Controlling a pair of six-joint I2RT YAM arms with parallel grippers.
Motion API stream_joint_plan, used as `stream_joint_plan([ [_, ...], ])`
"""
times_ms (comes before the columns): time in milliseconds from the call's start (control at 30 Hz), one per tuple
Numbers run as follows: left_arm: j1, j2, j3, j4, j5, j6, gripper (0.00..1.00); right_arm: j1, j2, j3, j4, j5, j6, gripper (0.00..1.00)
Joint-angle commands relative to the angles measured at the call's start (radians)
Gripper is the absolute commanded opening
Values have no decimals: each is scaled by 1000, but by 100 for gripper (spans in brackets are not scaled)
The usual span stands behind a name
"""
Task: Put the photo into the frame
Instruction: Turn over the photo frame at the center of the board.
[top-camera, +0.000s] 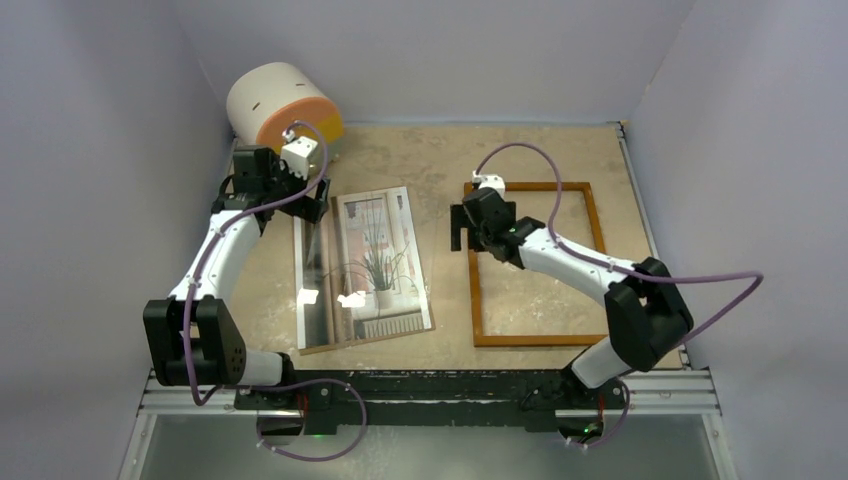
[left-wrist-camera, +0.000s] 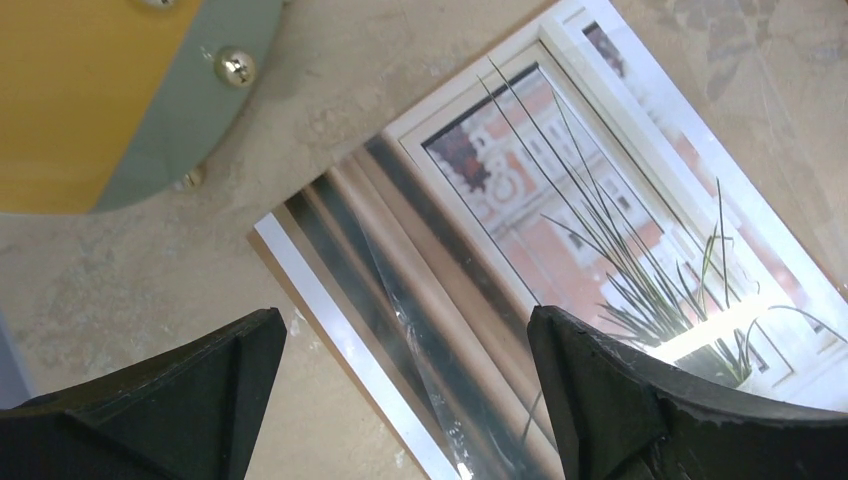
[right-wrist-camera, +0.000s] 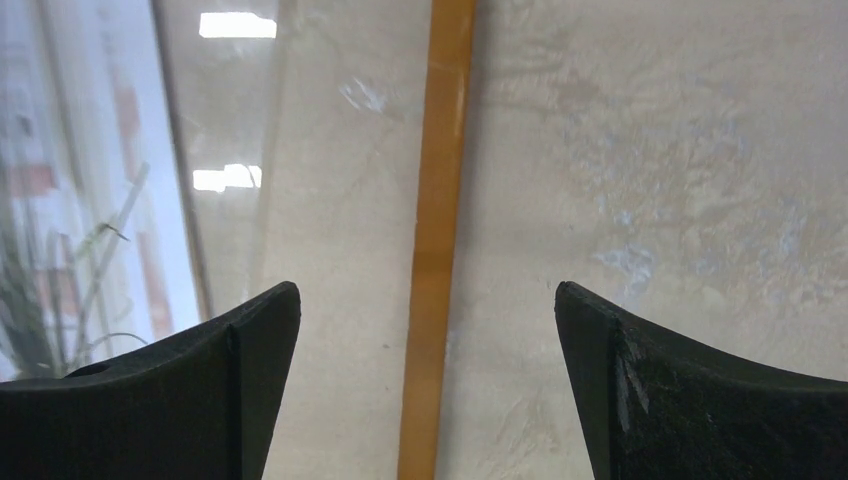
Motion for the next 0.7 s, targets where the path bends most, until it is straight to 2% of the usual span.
stream_joint_plan([
  [0, 6, -25, 13, -73, 46, 56, 100, 48, 59, -19, -105, 135, 31, 99],
  [133, 6, -35, 0, -69, 65, 44, 100, 83, 125, -26, -106, 156, 57, 98],
  [400, 4, -32, 15, -101, 120, 9, 100, 134, 222, -5, -94, 194, 111, 88],
  [533, 4, -47, 6, -103, 133, 2, 100, 136, 248, -21, -71, 192, 138, 72],
  [667, 4, -62, -9, -98, 126, -3, 100, 136, 278, -32, -57, 191, 159, 48],
])
